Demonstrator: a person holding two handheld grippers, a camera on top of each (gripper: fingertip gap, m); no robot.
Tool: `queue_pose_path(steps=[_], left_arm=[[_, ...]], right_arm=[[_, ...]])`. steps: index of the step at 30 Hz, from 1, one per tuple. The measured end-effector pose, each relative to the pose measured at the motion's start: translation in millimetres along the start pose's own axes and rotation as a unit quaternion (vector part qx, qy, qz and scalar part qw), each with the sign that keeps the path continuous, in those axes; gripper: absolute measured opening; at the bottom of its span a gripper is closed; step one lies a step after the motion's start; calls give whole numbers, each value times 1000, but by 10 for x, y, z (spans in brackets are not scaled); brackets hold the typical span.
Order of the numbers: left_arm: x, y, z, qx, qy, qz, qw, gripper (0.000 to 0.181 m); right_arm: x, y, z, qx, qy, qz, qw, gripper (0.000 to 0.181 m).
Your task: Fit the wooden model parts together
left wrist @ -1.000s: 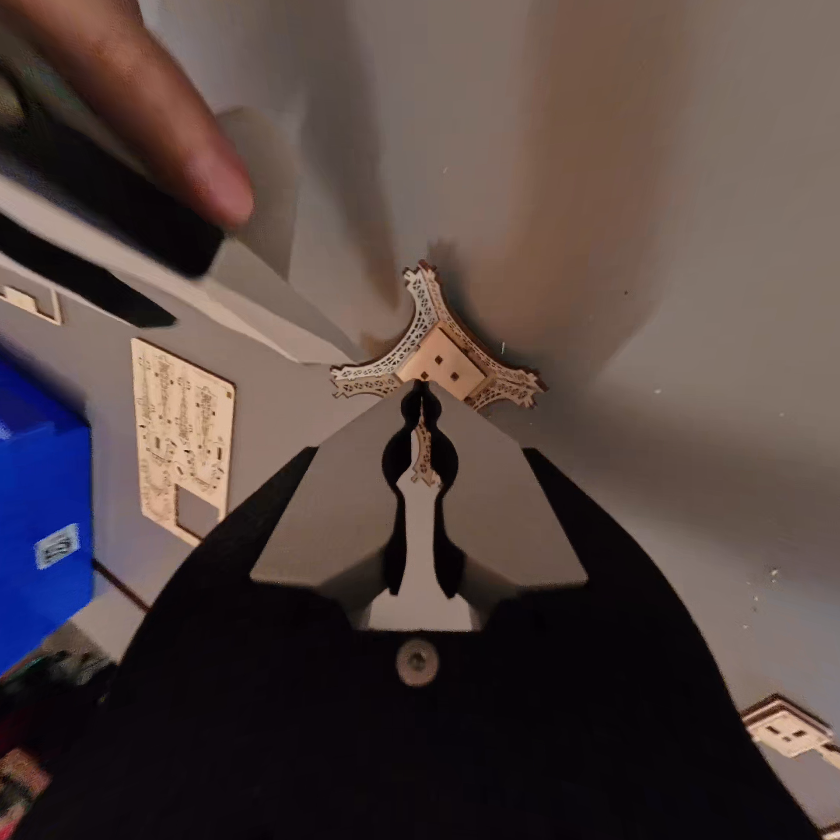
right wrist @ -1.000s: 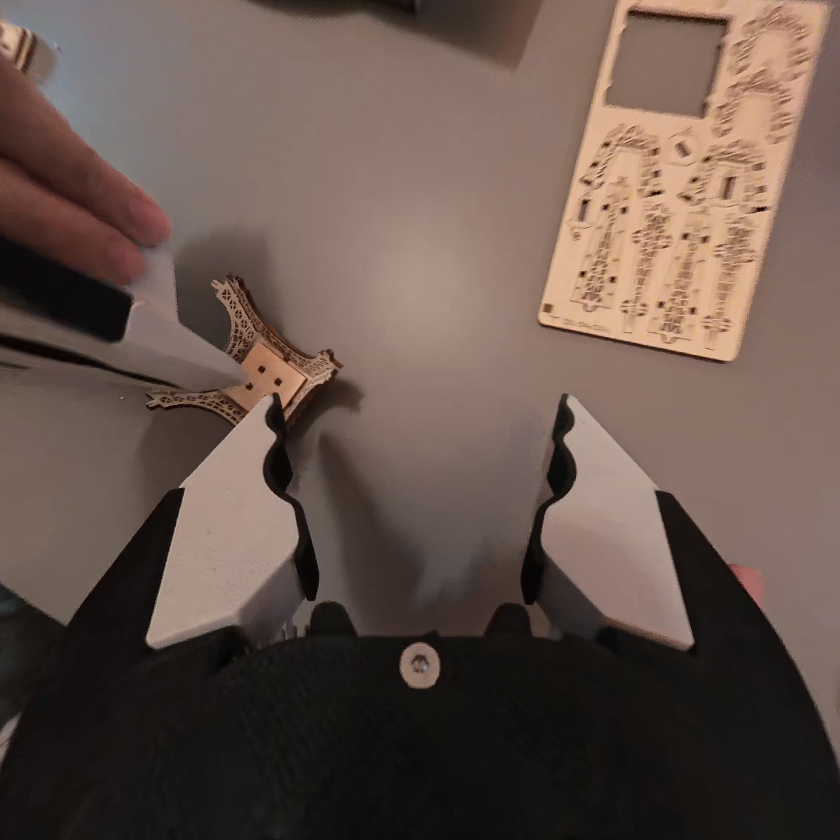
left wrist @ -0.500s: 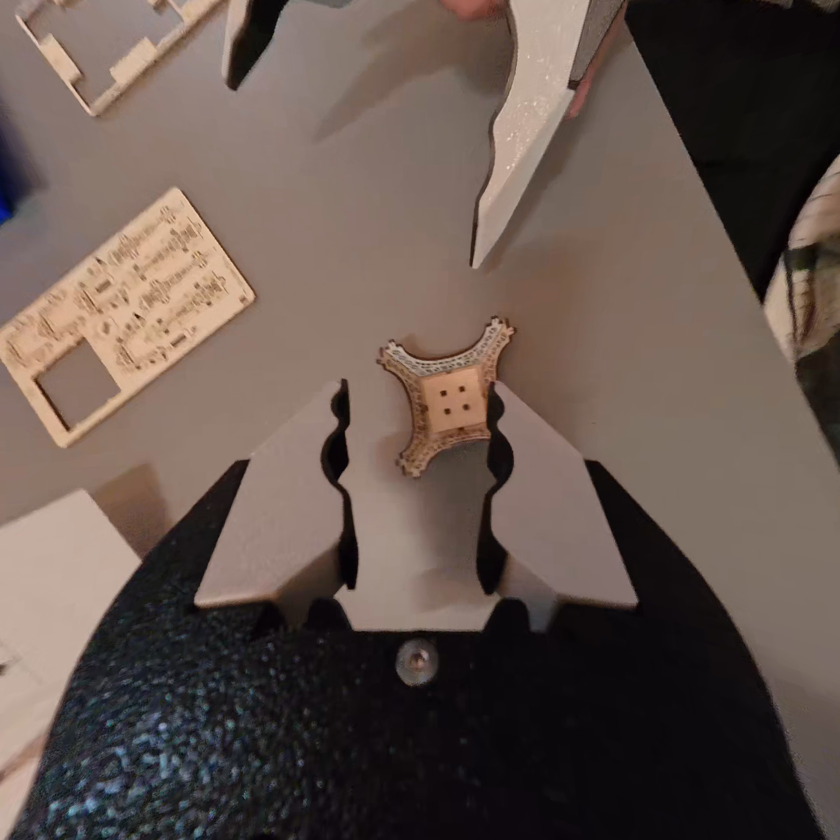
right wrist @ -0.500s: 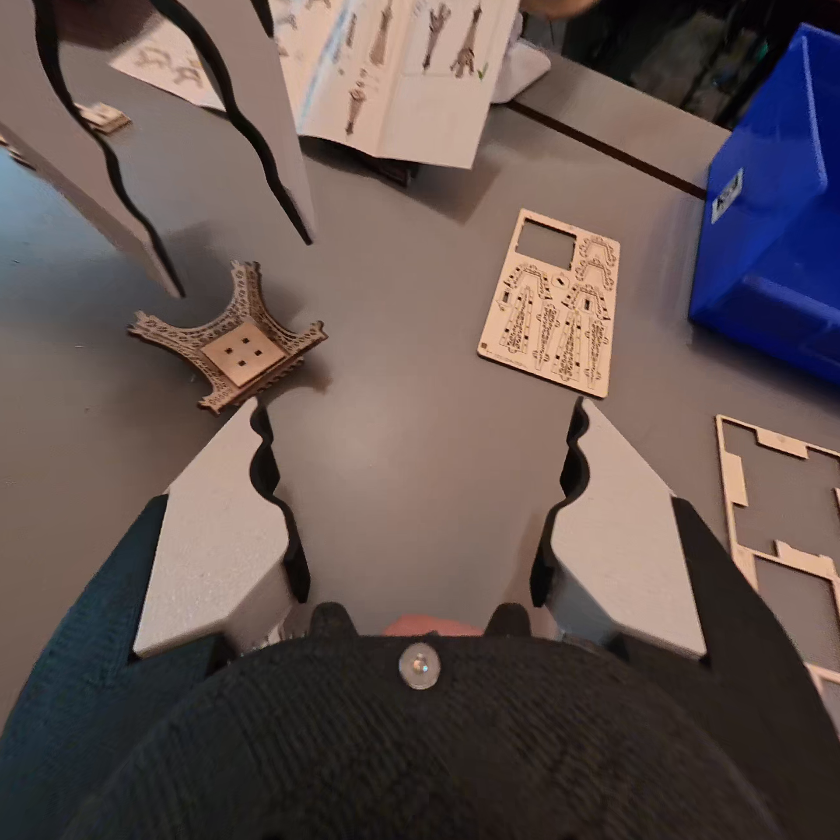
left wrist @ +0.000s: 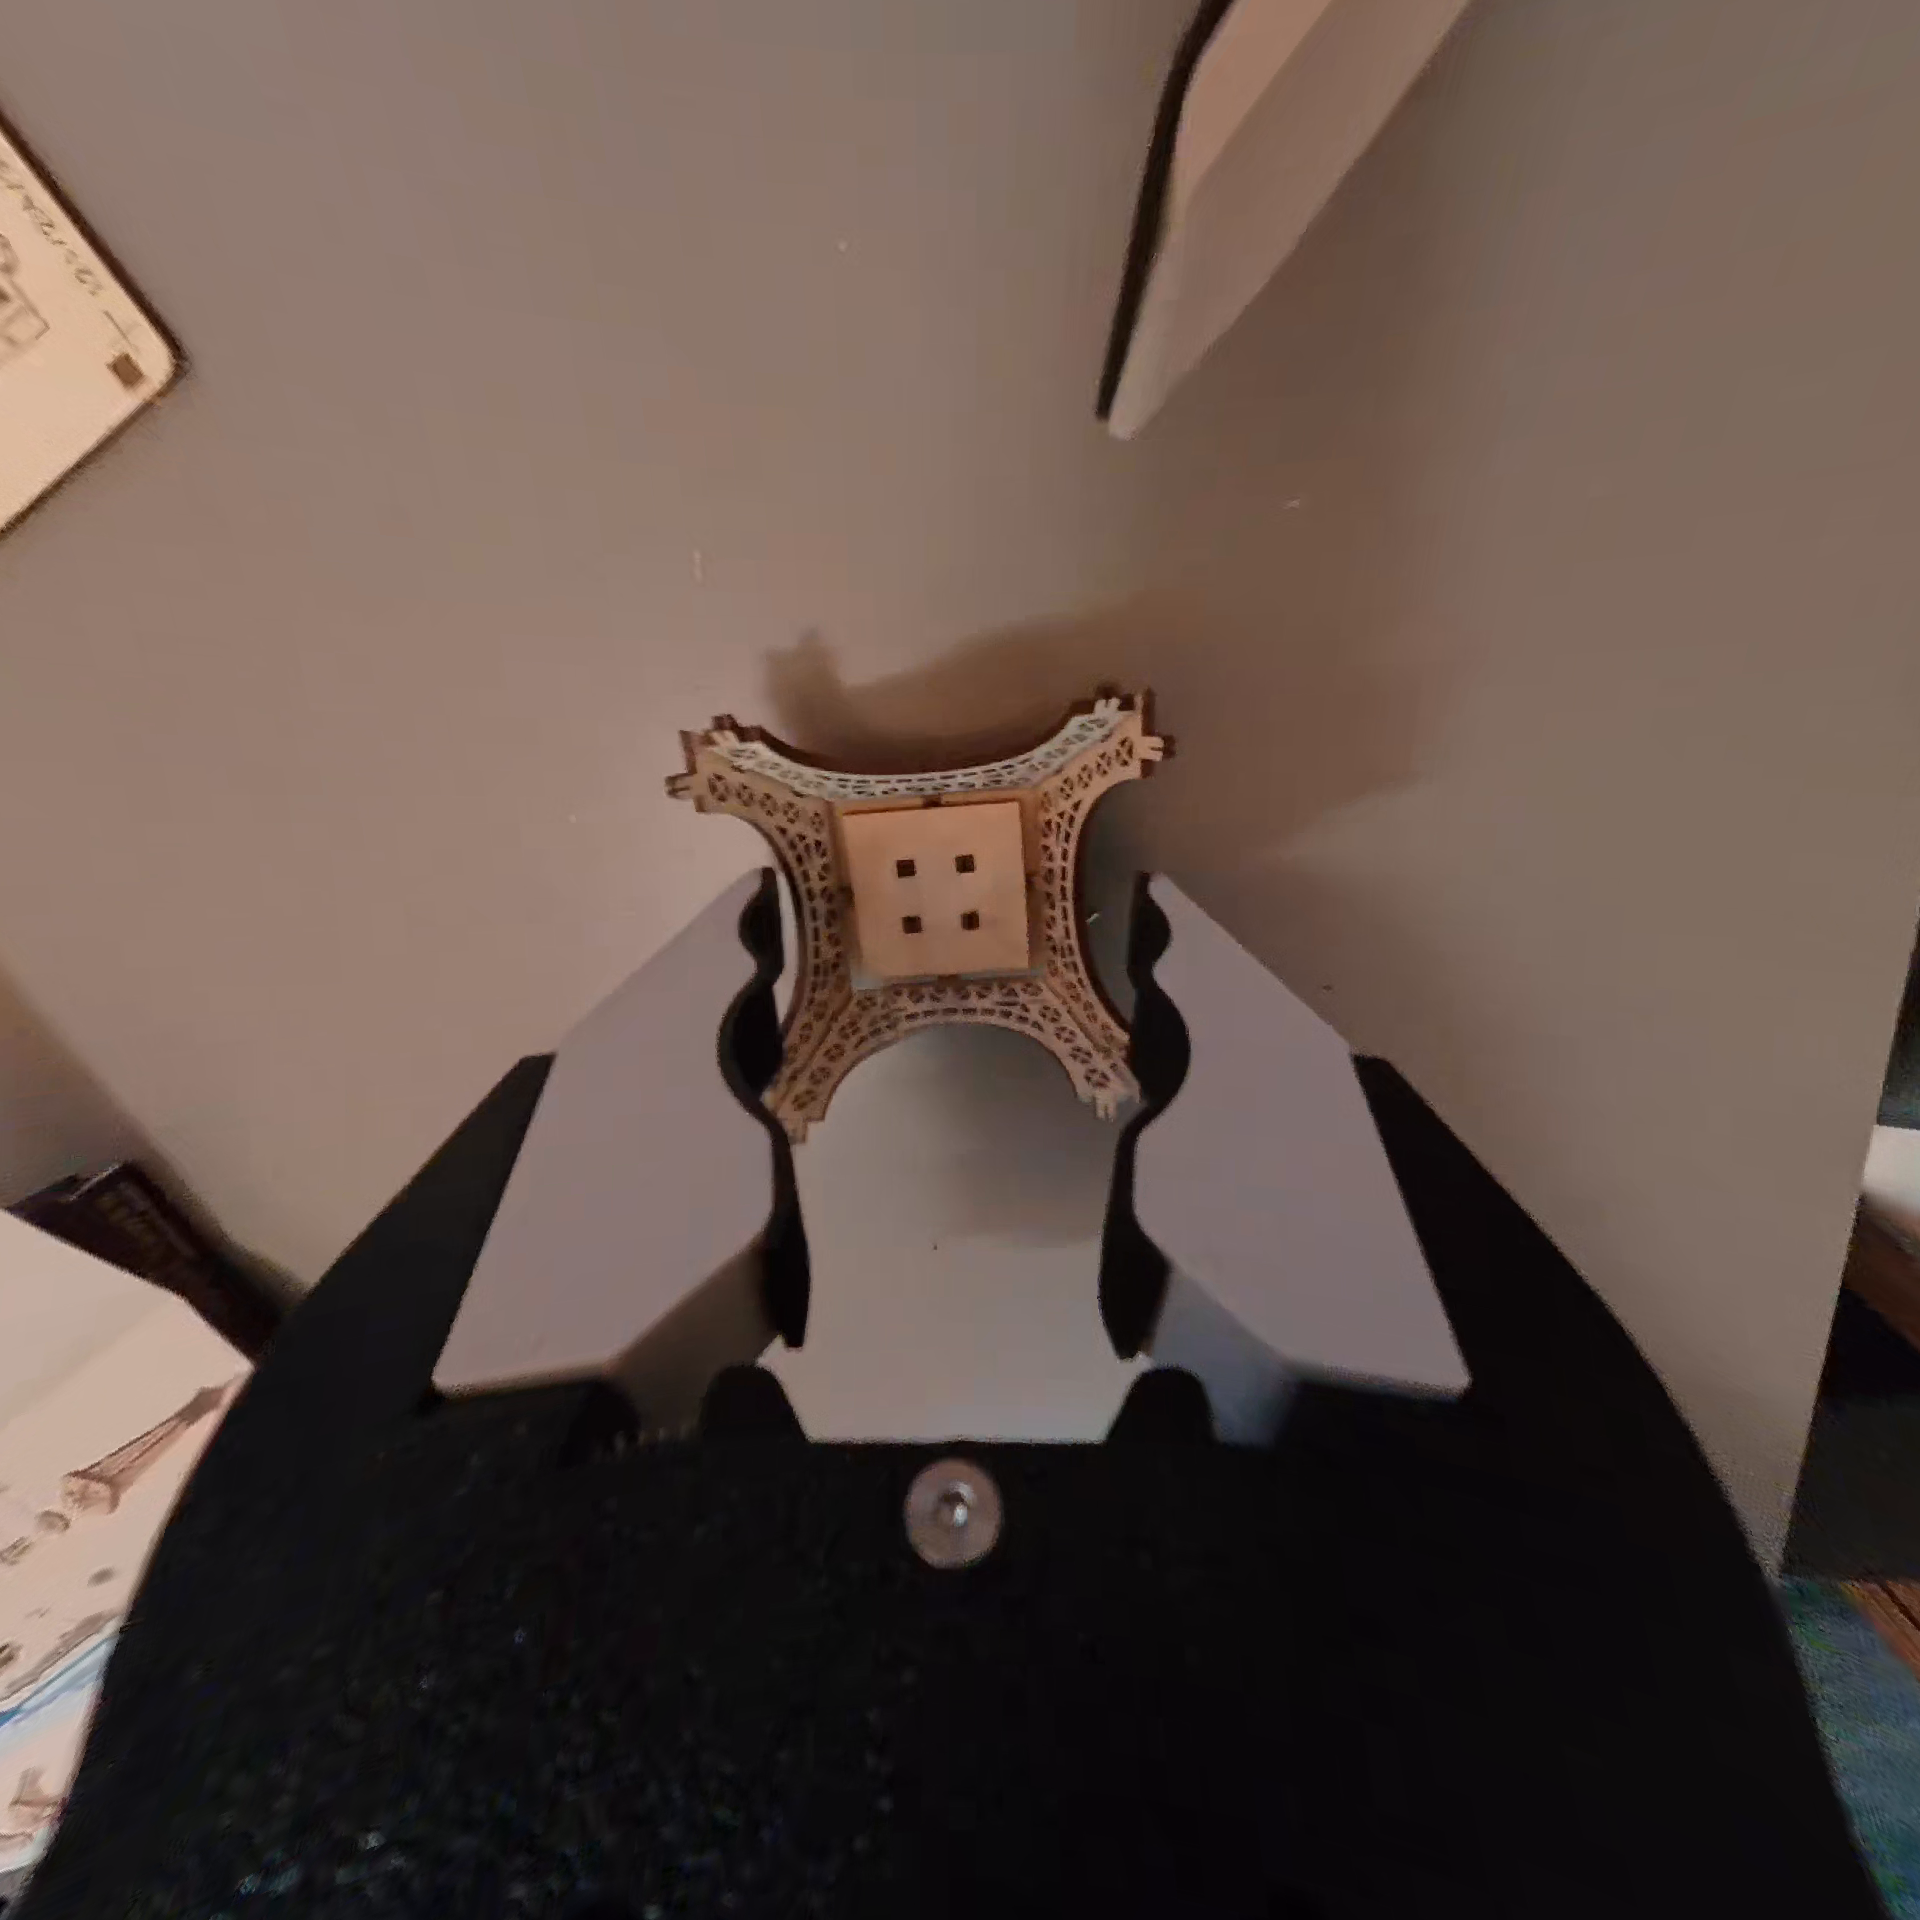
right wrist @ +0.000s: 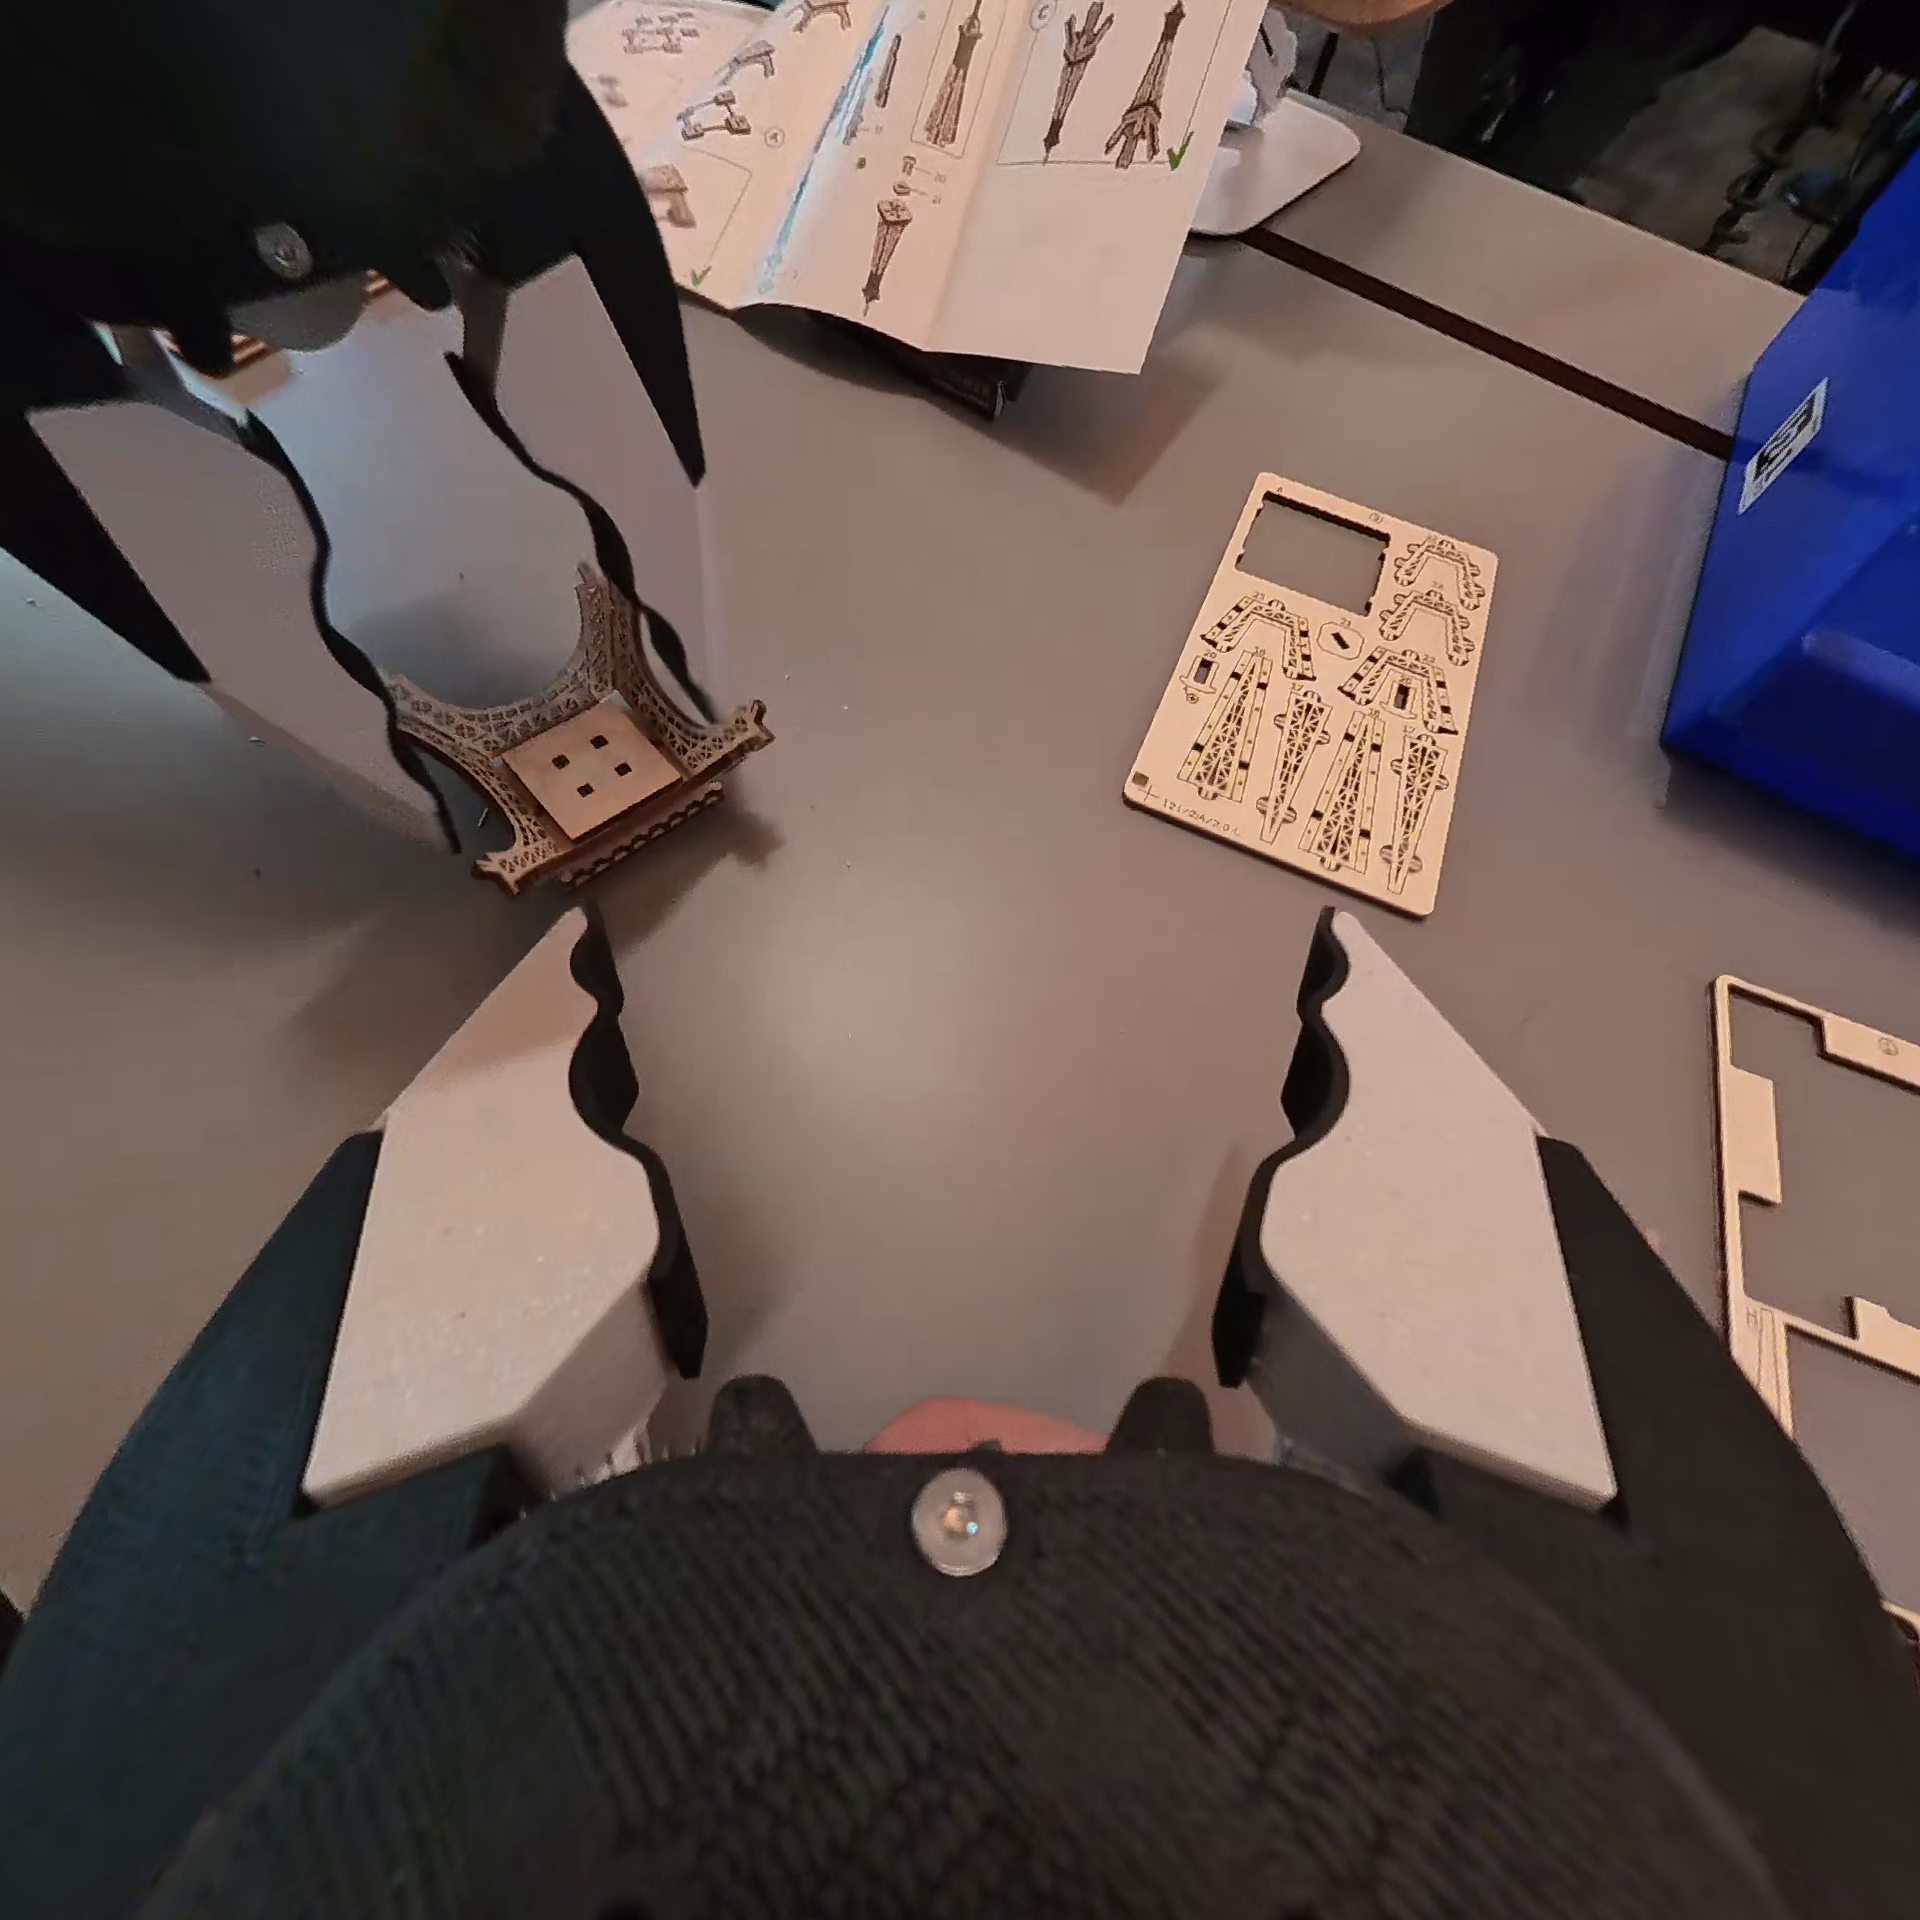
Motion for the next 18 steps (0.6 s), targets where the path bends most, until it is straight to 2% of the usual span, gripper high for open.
queue_pose_path(steps=[3, 7, 9, 11, 13, 15, 18], left_arm=[[-29, -25, -27, 2, -1, 17, 1000, 55], [-112, -9, 17, 2, -41, 61, 997, 54], [-172, 22, 92, -21, -102, 123, 987, 54], [-223, 83, 226, -48, -210, 195, 957, 54], [-280, 135, 408, -78, -352, 263, 895, 54], [-356, 167, 587, -112, -475, 339, 804, 54], [-460, 141, 786, -154, -597, 417, 668, 54]], right_arm=[[-14, -18, 9, 5, 1, 2, 1000, 128], [28, -26, -6, 24, -7, 12, 1000, 128], [43, -21, -11, 39, -9, 17, 999, 128], [90, -14, -4, 45, -28, 23, 998, 128], [196, 38, 16, 67, -77, 32, 994, 128], [359, 147, 55, 106, -151, 45, 982, 131], [617, 311, 149, 127, -260, 83, 954, 125]])
Point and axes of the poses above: each gripper's, where its closed fingertips meet, z back along the fingers, x out of its top, y = z × x across the jaws, the point moved 8 cm from there along z, back along the fingers, and after that the axes turned 11 degrees about x, right-handed, at the moved point
